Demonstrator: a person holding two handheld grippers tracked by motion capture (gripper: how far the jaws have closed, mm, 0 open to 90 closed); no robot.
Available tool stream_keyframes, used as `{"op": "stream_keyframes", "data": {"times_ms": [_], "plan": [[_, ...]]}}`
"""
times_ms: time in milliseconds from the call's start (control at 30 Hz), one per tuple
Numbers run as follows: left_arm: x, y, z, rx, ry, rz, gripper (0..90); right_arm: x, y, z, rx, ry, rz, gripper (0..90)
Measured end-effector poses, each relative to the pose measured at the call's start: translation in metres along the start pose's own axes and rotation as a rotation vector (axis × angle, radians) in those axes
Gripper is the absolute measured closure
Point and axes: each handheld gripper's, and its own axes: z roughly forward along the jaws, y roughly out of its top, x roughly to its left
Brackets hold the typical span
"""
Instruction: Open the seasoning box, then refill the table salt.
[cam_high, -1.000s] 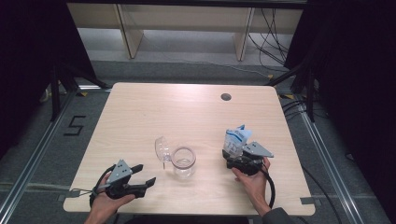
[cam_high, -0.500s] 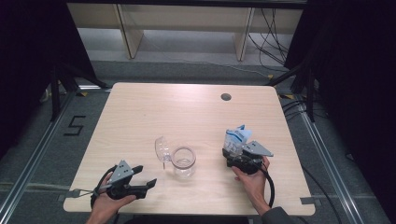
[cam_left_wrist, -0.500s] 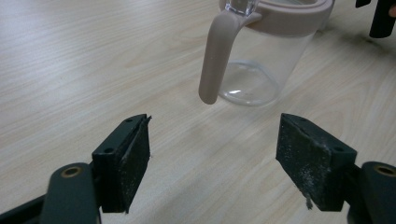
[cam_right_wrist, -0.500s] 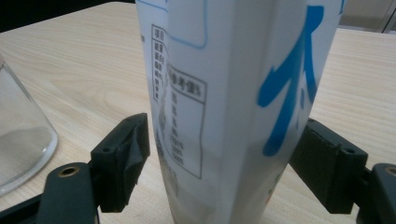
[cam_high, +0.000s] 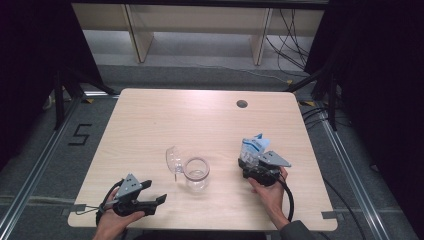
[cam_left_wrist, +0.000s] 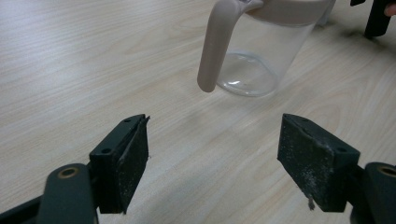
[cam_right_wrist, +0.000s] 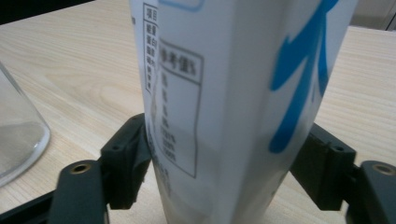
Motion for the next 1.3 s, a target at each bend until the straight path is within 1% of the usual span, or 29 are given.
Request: {"op": "stream_keyframes", "data": {"times_ms": [67,100,133,167,200,233,267,300,333,433,467,533,633,667,700,833,900,1000,1067,1100,1133,1167,1200,1267,1300], "plan": [[0.0001,-0.0001,0.0001,0.0,-0.002,0.002,24.4,0.0001,0.0,-0.0008,0.006,0.002,0.009,32.2],[-0.0003,-0.0002,0.0005,-0.004,-0.004,-0.001,24.4,-0.0002,-0.0003,-0.0007,0.006,0.001,0.007,32.9],[-0.0011,-0.0008,0.0005,0.0,-0.005,-0.011,24.5,-0.0004,-0.0008,-0.0008,0.014,0.004,-0.004,34.5],[-0.0011,-0.0008,0.0005,0.0,-0.005,-0.011,24.5,-0.0003,-0.0012,-0.0011,0.018,0.01,0.0,34.6],[-0.0014,-0.0012,0.0005,-0.002,-0.005,-0.01,24.6,0.0014,-0.0016,-0.0015,0.024,0.001,0.016,35.2],[-0.0012,-0.0012,0.0005,-0.004,-0.005,-0.009,24.7,0.0003,-0.0014,-0.0012,0.016,0.005,-0.001,36.5],[-0.0012,-0.0012,0.0005,-0.004,-0.005,-0.009,24.8,0.0003,-0.0014,-0.0012,0.016,0.005,-0.001,36.5],[-0.0009,-0.001,0.0003,-0.002,-0.006,-0.007,24.8,-0.002,-0.0012,-0.0009,0.008,-0.006,-0.046,37.1],[-0.0009,-0.0008,0.0003,0.001,-0.005,-0.007,24.8,-0.0023,-0.0012,-0.0006,0.009,0.0,-0.041,37.3],[-0.0013,-0.0006,0.0006,0.0,-0.007,-0.006,24.9,-0.002,-0.0011,-0.0009,0.007,-0.003,-0.043,39.3],[-0.0004,-0.0001,0.0007,-0.001,-0.009,0.014,25.0,-0.0012,-0.0008,-0.0015,0.014,-0.006,-0.039,39.9],[-0.0013,-0.0003,0.0006,0.0,-0.006,-0.003,25.3,-0.0015,-0.0001,-0.0012,0.013,-0.005,-0.04,40.9],[-0.0016,-0.0003,-0.0007,0.001,-0.001,0.0,25.4,-0.0021,0.0003,-0.0013,0.015,0.001,-0.033,41.8],[-0.0016,-0.0005,-0.0011,0.001,0.0,0.001,25.5,-0.002,0.0008,-0.0017,0.018,-0.003,-0.03,42.2],[-0.0014,-0.0012,-0.0011,-0.006,-0.005,-0.006,25.6,-0.0022,0.0022,-0.0028,0.033,-0.001,-0.028,42.8],[-0.0015,-0.001,-0.0027,-0.002,0.0,-0.003,25.7,-0.0016,0.0029,-0.0026,0.033,-0.005,-0.032,43.7],[-0.0013,-0.0007,-0.0029,-0.006,0.0,0.001,25.8,-0.0014,0.0037,-0.0034,0.042,0.0,-0.034,44.1],[-0.0008,-0.0012,-0.0026,-0.01,-0.006,0.0,25.8,-0.0015,0.0041,-0.003,0.043,0.001,-0.037,44.2],[-0.0012,-0.0012,-0.0031,-0.004,0.002,-0.001,25.8,-0.0013,0.0042,-0.0028,0.044,0.001,-0.036,44.2],[-0.0012,-0.0014,-0.0028,-0.007,-0.001,-0.001,25.9,-0.0016,0.0041,-0.0026,0.043,0.004,-0.037,44.2],[-0.0011,-0.0011,-0.0031,-0.005,-0.003,0.012,25.9,-0.0018,0.0032,-0.0023,0.039,0.007,-0.049,44.2],[-0.0011,-0.0011,-0.0031,-0.005,-0.003,0.012,25.9,-0.0008,0.0028,-0.0018,0.029,0.005,-0.051,44.1],[-0.0018,-0.0016,-0.0027,-0.009,-0.005,0.002,25.9,0.0001,0.0026,-0.0024,0.034,-0.001,-0.05,44.1],[-0.0015,-0.0016,-0.0026,-0.011,-0.01,0.008,25.9,0.0008,0.0019,-0.0017,0.024,-0.007,-0.046,44.0],[-0.0016,-0.0018,-0.0024,-0.011,-0.008,0.006,25.9,0.0003,0.0019,-0.0017,0.025,-0.002,-0.046,43.9]]}}
